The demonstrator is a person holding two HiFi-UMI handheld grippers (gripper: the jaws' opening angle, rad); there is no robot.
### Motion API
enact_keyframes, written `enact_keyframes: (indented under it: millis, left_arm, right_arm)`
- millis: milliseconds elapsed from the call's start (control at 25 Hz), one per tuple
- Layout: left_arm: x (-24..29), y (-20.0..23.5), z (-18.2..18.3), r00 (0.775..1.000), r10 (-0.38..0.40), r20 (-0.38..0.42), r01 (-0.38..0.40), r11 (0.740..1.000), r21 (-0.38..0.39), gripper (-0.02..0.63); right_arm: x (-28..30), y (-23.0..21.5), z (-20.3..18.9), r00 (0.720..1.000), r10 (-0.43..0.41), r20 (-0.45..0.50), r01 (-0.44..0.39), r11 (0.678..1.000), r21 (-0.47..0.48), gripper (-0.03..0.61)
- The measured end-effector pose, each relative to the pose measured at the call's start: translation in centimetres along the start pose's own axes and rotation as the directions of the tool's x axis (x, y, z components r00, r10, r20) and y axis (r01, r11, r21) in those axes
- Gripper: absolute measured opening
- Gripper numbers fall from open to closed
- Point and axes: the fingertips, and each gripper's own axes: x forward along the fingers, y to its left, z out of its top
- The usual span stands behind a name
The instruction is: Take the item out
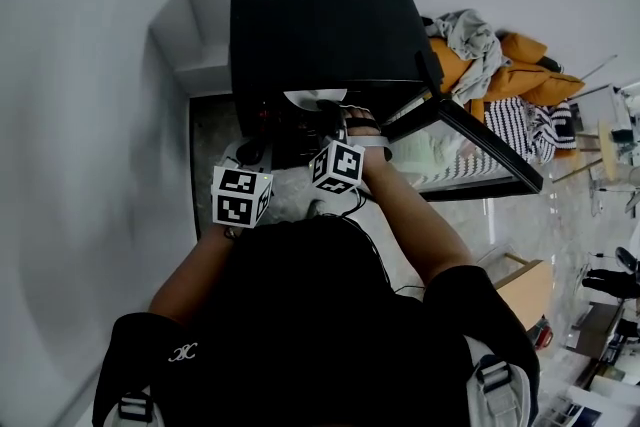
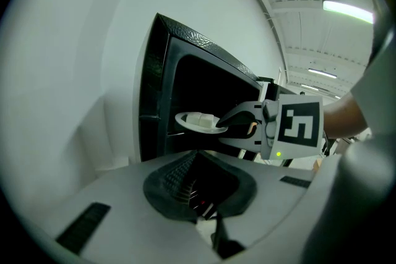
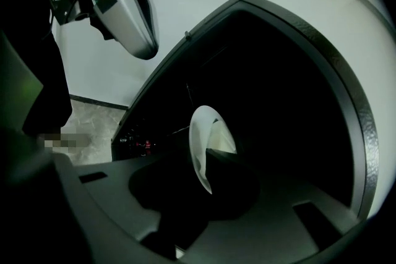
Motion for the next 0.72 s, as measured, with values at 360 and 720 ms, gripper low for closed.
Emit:
enact_keyframes:
  millis: [360,720]
  left_arm:
    - [-0.3,0.2,0.0,1.0,0.003,0.003,-0.003,1.0,-0.009,0.008]
    - [-0.6,0.5,-0.3,1.0,0.001,-0.002,-0.002,1.0,-0.012,0.008]
  right_arm:
    - [1.1,-0.7,-0.6,0.99,-0.131,-0.058,0.122,0.983,-0.139,0.057]
    - [0.0,-1.6,-0.3,0.971,-0.235,-0.042,0.223,0.955,-0.197,0.02]
